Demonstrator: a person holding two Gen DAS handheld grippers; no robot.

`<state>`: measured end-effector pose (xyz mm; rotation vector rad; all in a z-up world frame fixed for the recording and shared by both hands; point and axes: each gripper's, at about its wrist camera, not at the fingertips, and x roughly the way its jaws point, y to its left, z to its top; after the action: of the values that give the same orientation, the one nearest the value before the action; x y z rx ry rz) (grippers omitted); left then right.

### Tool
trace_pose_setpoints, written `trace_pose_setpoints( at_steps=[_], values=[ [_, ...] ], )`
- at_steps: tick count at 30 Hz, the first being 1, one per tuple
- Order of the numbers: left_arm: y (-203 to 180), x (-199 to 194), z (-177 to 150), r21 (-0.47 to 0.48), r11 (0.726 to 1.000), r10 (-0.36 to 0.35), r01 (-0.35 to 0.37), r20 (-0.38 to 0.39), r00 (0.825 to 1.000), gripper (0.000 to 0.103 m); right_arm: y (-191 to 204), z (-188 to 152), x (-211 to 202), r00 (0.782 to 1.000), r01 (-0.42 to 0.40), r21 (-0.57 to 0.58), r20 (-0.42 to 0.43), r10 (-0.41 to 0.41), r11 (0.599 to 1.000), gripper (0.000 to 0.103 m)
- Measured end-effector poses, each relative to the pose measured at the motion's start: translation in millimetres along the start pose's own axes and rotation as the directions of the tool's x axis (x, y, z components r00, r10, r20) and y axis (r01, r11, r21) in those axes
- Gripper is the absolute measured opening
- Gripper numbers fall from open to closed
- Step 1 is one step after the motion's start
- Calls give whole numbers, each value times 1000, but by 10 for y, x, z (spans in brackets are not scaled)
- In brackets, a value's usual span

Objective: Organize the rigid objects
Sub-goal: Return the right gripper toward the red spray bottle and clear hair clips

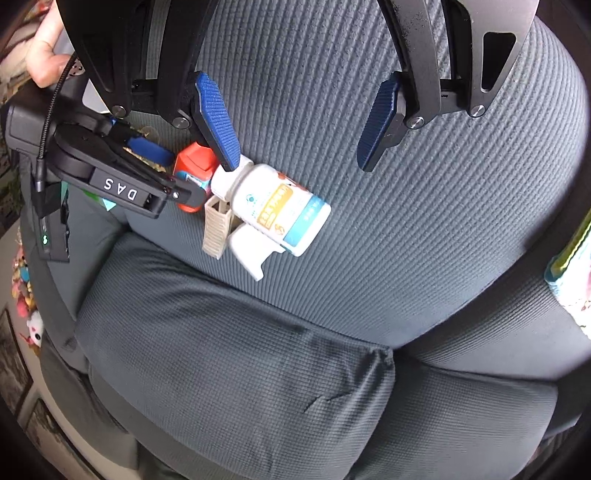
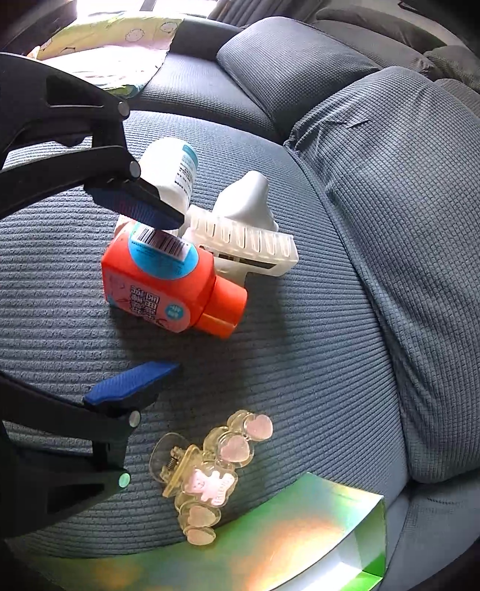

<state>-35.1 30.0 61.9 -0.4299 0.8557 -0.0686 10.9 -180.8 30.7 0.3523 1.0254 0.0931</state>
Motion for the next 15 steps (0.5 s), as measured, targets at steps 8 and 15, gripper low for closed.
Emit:
trace_pose_setpoints(
  at_steps=[8, 15],
  values=[
    [26, 2, -17, -5, 1000, 11, -11, -10, 1000, 67, 62, -35, 98, 1000, -6, -11, -4, 6, 1000, 71],
    [61, 31, 2, -18, 1000, 8, -8, -24, 1000, 67, -48, -115, 39, 1000, 26, -6, 2, -26, 1000, 55]
  ],
)
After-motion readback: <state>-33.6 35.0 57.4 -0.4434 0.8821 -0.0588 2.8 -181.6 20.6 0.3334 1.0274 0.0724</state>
